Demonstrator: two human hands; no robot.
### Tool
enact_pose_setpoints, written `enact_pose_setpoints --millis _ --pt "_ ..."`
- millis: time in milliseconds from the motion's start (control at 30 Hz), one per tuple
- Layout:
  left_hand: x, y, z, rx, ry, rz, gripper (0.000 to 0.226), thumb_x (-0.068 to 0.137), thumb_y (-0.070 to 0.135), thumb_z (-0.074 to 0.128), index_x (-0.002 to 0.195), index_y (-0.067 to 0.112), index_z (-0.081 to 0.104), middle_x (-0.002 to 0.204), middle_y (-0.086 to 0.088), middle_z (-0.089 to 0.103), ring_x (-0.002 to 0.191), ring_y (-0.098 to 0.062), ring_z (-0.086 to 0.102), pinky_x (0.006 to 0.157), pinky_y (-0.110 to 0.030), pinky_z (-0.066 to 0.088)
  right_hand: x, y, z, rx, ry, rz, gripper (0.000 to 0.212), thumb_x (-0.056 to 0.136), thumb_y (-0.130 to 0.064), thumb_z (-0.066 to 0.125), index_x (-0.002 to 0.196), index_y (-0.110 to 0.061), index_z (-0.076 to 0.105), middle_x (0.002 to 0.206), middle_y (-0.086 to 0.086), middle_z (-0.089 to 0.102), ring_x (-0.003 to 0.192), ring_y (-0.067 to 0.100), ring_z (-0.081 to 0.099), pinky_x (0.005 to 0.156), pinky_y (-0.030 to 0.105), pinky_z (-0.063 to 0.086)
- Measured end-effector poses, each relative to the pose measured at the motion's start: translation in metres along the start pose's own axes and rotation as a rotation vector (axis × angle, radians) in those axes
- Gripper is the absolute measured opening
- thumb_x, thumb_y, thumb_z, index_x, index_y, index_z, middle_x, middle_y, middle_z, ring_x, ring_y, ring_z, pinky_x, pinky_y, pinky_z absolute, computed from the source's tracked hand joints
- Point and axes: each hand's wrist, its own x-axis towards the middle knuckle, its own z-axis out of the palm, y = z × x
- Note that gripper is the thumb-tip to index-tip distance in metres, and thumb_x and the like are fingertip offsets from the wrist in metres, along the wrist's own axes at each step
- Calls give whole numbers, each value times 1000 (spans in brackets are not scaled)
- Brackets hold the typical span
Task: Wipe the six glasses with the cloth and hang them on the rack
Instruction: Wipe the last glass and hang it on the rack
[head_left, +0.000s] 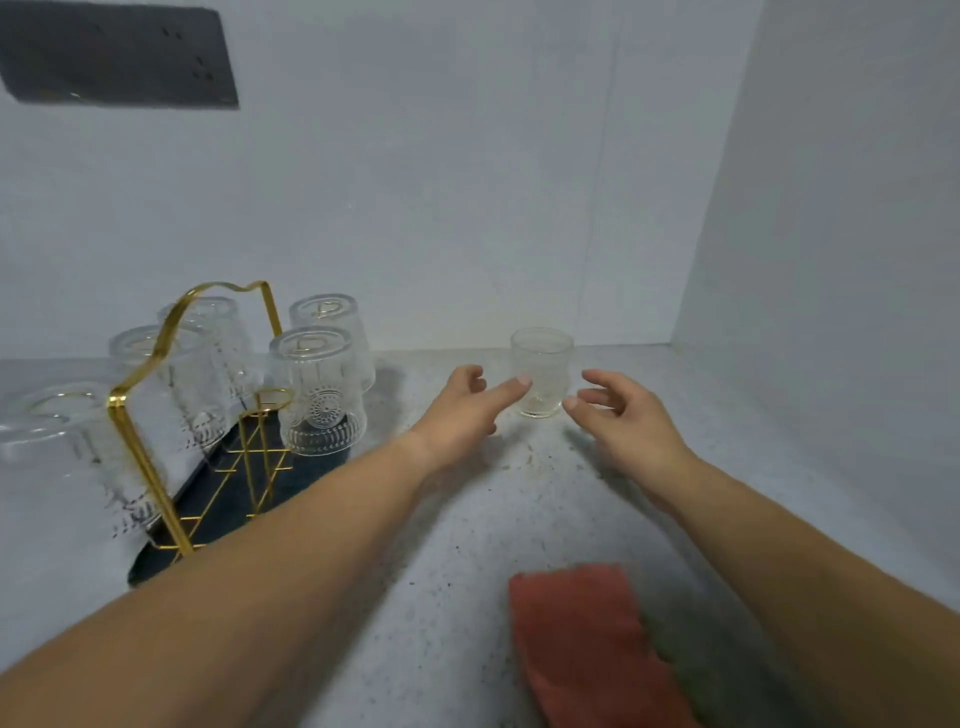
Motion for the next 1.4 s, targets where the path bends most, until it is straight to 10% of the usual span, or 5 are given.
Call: enact_pose_setpoints --millis 233,367,700,1033,1400 --pt "51 7 18 43 -35 15 132 62 73 78 166 19 17 169 -1 30 148 -21 42 121 -47 38 44 7 4 -67 -89 33 89 90 -35 76 160 -21 24 156 6 45 137 22 50 100 27 40" --pt "59 5 27 -1 -49 43 66 90 50 76 142 16 53 138 0 65 111 -5 69 93 -29 56 62 12 10 -109 -108 51 93 87 -38 78 161 -21 22 154 8 48 137 24 51 98 27 38" --pt "35 16 37 33 23 170 90 66 72 72 137 20 55 134 4 63 123 -13 63 106 -42 52 56 13 13 67 25 -56 37 85 -33 81 118 -32 64 102 0 76 94 15 74 85 32 56" --pt "-61 9 11 -73 -36 403 42 94 47 62 131 31 48 124 -1 64 109 0 69 90 -20 54 -61 -45 -5 313 -128 -118 35 87 -32 76 120 -26 66 70 -12 73 80 11 78 79 27 57" --pt "-154 -37 -10 -616 7 166 43 87 42 66 118 12 66 107 -11 73 97 -24 71 86 -44 54 -148 -42 3 -101 -301 -135 29 84 -31 82 111 -34 72 101 -5 72 86 -2 66 85 12 49"
